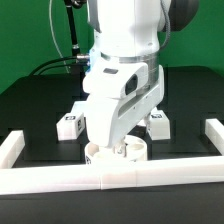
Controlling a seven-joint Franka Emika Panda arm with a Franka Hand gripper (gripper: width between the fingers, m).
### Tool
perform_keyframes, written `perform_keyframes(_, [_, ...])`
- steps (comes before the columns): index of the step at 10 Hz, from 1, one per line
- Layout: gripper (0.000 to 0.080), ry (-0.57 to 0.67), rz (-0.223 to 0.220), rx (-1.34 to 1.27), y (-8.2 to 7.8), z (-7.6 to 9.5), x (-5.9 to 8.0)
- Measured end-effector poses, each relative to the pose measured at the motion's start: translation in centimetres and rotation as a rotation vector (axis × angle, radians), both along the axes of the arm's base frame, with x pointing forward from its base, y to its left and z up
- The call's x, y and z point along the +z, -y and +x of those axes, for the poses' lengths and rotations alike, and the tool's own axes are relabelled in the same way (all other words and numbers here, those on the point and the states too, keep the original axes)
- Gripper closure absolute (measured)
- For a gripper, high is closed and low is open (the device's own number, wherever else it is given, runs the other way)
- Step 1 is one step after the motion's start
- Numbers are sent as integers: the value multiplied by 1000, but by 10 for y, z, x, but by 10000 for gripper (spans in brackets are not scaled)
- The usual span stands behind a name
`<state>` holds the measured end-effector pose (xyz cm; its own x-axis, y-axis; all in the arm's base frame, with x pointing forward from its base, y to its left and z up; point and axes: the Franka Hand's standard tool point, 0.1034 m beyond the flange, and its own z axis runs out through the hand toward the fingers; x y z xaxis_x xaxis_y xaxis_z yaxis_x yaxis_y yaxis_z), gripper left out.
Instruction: Assemble stool
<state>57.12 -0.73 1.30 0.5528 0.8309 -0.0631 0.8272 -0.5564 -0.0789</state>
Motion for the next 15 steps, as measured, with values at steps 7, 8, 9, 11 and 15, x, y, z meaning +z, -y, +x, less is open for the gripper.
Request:
perform_keyframes(7, [769, 1, 0, 0, 0, 1, 0])
perform_keyframes(8, [769, 2, 0, 0, 0, 1, 1])
perform_keyframes(9, [769, 2, 0, 0, 0, 1, 1])
perform_keyframes(11, [769, 2, 0, 0, 0, 1, 1])
perform_keyframes(15, [769, 13, 3, -4, -37, 3, 1])
